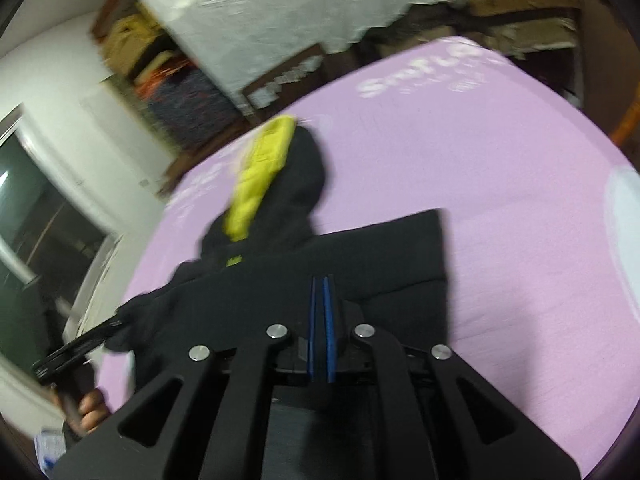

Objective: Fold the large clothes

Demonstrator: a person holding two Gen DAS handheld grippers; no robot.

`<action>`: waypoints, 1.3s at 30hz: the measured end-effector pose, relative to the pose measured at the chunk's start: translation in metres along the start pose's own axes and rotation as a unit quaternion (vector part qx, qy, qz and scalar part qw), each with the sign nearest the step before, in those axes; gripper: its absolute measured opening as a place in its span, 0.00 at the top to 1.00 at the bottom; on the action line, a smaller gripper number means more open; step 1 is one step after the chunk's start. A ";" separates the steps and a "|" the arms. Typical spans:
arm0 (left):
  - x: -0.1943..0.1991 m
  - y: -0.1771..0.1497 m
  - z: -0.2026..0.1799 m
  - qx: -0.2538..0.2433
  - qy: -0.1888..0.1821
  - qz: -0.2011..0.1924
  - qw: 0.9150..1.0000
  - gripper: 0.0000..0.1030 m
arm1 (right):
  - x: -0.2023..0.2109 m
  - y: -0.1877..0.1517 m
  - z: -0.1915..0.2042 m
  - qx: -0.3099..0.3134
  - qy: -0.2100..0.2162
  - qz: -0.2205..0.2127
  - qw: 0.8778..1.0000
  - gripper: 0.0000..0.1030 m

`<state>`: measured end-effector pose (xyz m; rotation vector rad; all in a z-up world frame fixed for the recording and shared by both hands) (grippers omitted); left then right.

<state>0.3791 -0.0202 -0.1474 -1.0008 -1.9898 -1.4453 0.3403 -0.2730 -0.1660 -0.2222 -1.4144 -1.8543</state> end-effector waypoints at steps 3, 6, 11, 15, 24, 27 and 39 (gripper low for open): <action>-0.015 -0.015 -0.017 -0.040 0.014 0.020 0.999 0.59 | -0.015 -0.012 0.031 0.033 0.036 0.034 0.998 0.95; -0.032 -0.025 -0.019 -0.052 0.028 0.042 0.997 0.51 | -0.027 -0.025 0.038 0.036 0.048 0.069 0.996 0.95; -0.039 -0.028 -0.017 -0.063 0.040 0.042 0.996 0.48 | -0.040 -0.040 0.012 -0.049 0.070 0.119 0.989 1.00; -0.042 -0.029 -0.018 -0.076 0.049 0.038 0.995 0.45 | -0.026 -0.045 -0.014 -0.108 0.074 0.108 0.986 1.00; -0.017 -0.014 0.011 -0.018 0.063 0.020 0.998 0.34 | 0.038 -0.036 -0.061 -0.083 -0.122 0.014 0.989 0.95; 0.018 -0.008 0.052 0.044 0.075 -0.008 0.996 0.27 | 0.053 -0.035 -0.076 -0.079 -0.162 -0.007 0.984 0.67; 0.101 -0.018 0.255 0.308 0.090 -0.039 0.946 0.28 | 0.052 -0.045 -0.090 -0.161 -0.100 -0.013 0.982 0.67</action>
Point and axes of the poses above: each gripper's, at about its wrist camera, not at the fingertips, and x roughly against the way its jaws point, z to its left, y to its top, the point moved 9 cm from there along -x, roughly the way its jaws point, and after that the axes turned 13 degrees about x, right-handed, at the moved point
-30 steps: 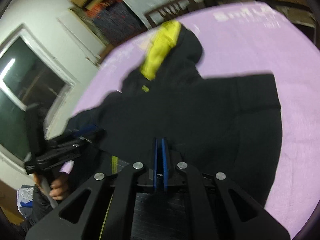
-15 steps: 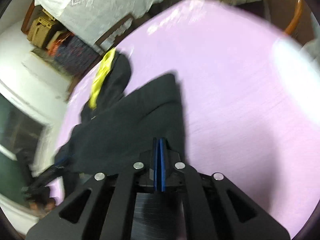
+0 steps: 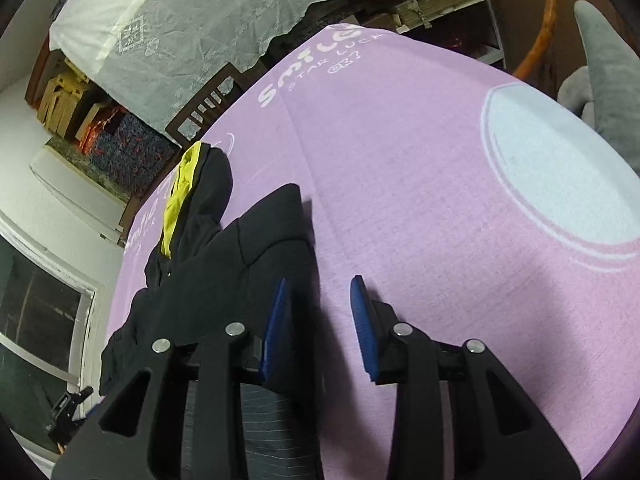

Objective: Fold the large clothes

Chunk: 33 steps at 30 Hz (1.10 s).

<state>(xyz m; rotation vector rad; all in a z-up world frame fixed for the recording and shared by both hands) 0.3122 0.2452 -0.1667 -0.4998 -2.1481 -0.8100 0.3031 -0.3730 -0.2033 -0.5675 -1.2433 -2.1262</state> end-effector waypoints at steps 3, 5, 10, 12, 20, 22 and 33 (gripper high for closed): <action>-0.009 0.011 0.013 0.033 -0.002 0.004 0.999 0.28 | -0.002 0.000 -0.003 -0.010 0.001 0.000 1.000 0.67; -0.014 0.016 0.012 0.040 -0.002 0.003 0.999 0.28 | -0.005 -0.002 -0.004 -0.014 0.007 0.005 1.000 0.67; -0.028 0.028 -0.001 0.045 0.008 -0.006 0.999 0.28 | -0.005 -0.004 0.001 -0.008 0.010 0.006 1.000 0.67; -0.034 0.033 -0.004 0.042 0.019 -0.012 0.999 0.29 | -0.004 -0.003 0.002 -0.006 0.009 0.004 1.000 0.67; -0.040 0.043 0.000 0.034 0.028 -0.025 0.999 0.83 | -0.002 -0.002 0.009 0.002 0.012 -0.001 1.000 0.67; -0.039 0.044 -0.001 0.026 0.034 -0.029 0.999 0.86 | -0.001 -0.001 0.011 0.004 0.015 -0.002 1.000 0.67; 0.023 0.004 -0.120 -0.185 0.076 -0.140 0.970 0.93 | 0.003 0.002 0.018 0.011 0.030 -0.006 0.999 0.67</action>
Point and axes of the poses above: each gripper's, at about its wrist camera, not at the fingertips, and x roughly against the way its jaws point, z to its left, y to its top, the point moved 9 cm from there along -x, roughly the way its jaws point, and after that the axes turned 13 degrees about x, right-handed, at the moved point
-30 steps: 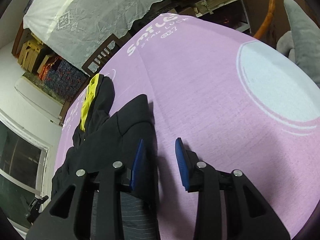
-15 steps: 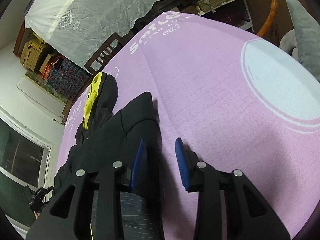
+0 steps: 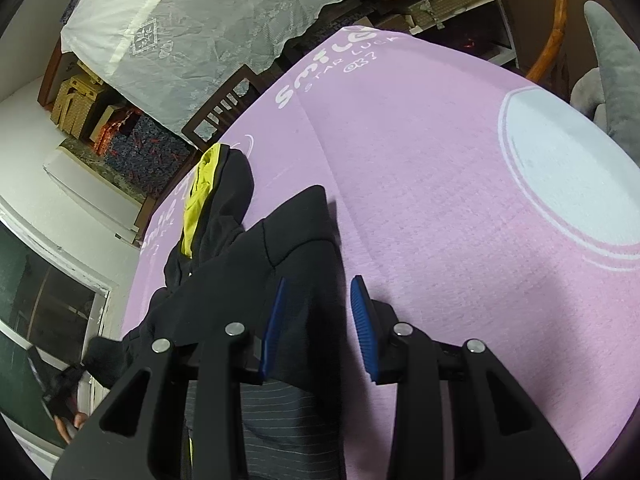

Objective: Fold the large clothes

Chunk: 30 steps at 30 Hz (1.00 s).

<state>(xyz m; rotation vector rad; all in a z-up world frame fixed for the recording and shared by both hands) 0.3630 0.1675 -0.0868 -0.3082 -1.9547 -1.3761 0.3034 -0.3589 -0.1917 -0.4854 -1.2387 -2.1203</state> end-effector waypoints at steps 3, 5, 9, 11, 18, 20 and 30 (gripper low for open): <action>0.025 -0.003 -0.047 -0.035 -0.029 -0.014 0.999 0.93 | 0.000 0.000 0.000 0.001 0.002 0.002 1.000 0.67; 0.036 -0.009 -0.074 -0.055 -0.045 -0.018 0.997 0.93 | -0.001 0.000 0.001 0.000 0.005 0.004 1.000 0.67; 0.062 -0.038 -0.141 -0.112 -0.084 -0.026 0.990 0.93 | 0.001 0.002 0.001 0.003 0.009 0.002 1.000 0.67; 0.067 -0.055 -0.169 -0.136 -0.100 -0.022 0.985 0.93 | 0.001 0.002 0.002 0.002 0.012 0.002 1.000 0.67; 0.034 -0.151 -0.248 -0.239 -0.108 0.030 0.965 0.93 | 0.000 0.002 0.004 0.004 0.017 0.005 1.000 0.67; 0.013 -0.175 -0.257 -0.257 -0.097 0.052 0.960 0.92 | 0.000 0.001 0.005 0.005 0.017 0.005 1.000 0.67; 0.014 -0.188 -0.237 -0.267 -0.122 0.084 0.952 0.38 | -0.001 0.001 0.015 0.027 0.026 0.004 0.999 0.67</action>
Point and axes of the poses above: each gripper's, at about its wrist camera, not at the fingertips, and x roughly against the way its jaws point, z to its left, y to its top, the point moved 9 cm from there along -x, roughly the way its jaws point, and after that the axes turned 13 degrees about x, right-handed, at the moved point
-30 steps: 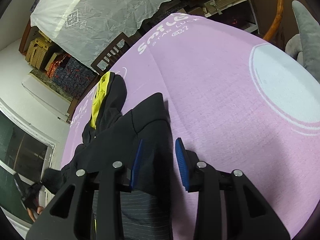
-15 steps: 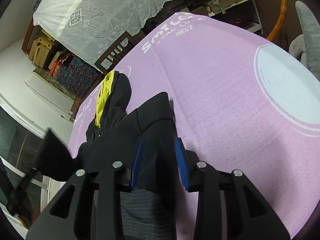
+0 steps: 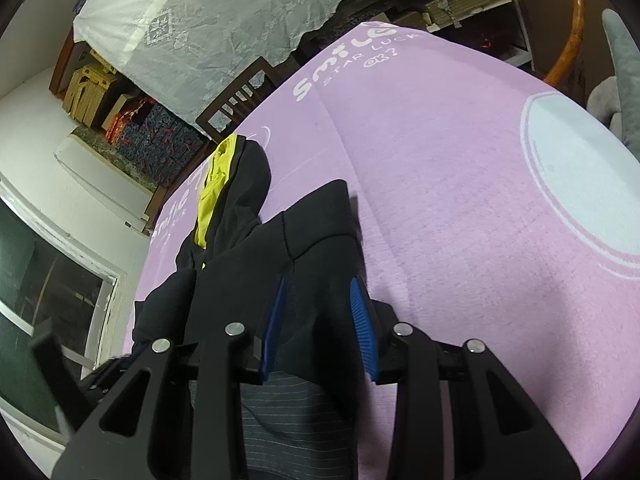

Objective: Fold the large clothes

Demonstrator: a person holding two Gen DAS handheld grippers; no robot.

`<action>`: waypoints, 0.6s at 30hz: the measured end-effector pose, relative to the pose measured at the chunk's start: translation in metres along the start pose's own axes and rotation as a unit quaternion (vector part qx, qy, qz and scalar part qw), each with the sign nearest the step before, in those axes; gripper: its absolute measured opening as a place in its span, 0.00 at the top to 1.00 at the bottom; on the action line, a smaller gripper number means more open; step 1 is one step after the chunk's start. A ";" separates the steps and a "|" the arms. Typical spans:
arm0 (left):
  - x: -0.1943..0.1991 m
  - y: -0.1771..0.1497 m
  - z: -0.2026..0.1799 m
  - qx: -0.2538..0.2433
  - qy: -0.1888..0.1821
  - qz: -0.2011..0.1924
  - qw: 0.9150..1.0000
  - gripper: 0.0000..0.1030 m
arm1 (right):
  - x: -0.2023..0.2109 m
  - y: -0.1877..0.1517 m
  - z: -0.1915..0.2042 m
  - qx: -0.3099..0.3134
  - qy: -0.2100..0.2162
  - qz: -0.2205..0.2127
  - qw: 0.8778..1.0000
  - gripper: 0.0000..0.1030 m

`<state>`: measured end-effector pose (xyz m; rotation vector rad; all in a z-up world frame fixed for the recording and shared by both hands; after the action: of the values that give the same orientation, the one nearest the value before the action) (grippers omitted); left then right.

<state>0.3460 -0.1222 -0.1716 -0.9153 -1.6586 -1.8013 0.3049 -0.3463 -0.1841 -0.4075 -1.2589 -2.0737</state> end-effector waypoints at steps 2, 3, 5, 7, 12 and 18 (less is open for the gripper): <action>0.021 0.002 0.014 0.002 0.000 -0.025 1.000 0.33 | 0.001 0.002 0.006 0.016 0.002 -0.006 1.000 0.67; 0.028 0.004 0.023 0.006 0.002 -0.033 0.999 0.31 | 0.002 0.002 0.012 0.031 0.004 -0.009 0.999 0.67; 0.038 0.011 0.051 0.032 0.006 -0.045 0.998 0.29 | 0.004 0.003 0.026 0.056 0.015 -0.014 0.998 0.67; 0.038 0.022 0.088 0.070 0.022 -0.052 0.996 0.29 | 0.005 0.002 0.045 0.088 0.029 -0.021 0.995 0.67; 0.012 0.037 0.169 0.148 0.063 -0.040 0.986 0.30 | -0.001 -0.011 0.119 0.181 0.060 -0.004 0.982 0.60; -0.033 0.023 0.197 0.147 0.083 0.009 0.986 0.30 | -0.036 -0.034 0.221 0.358 0.016 0.033 0.933 0.51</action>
<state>0.4097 0.0678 -0.1778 -0.6302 -1.7424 -1.5223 0.2911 -0.1295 -0.1194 -0.0744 -1.8296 -1.4170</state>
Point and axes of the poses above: each gripper's, at about its wrist camera, not at the fingertips, and x roughly against the way its jaws point, z to its left, y to its top, the point moved 9 cm from there along -x, roughly the way its jaws point, and after that the axes turned 13 degrees about x, right-handed, at the moved point
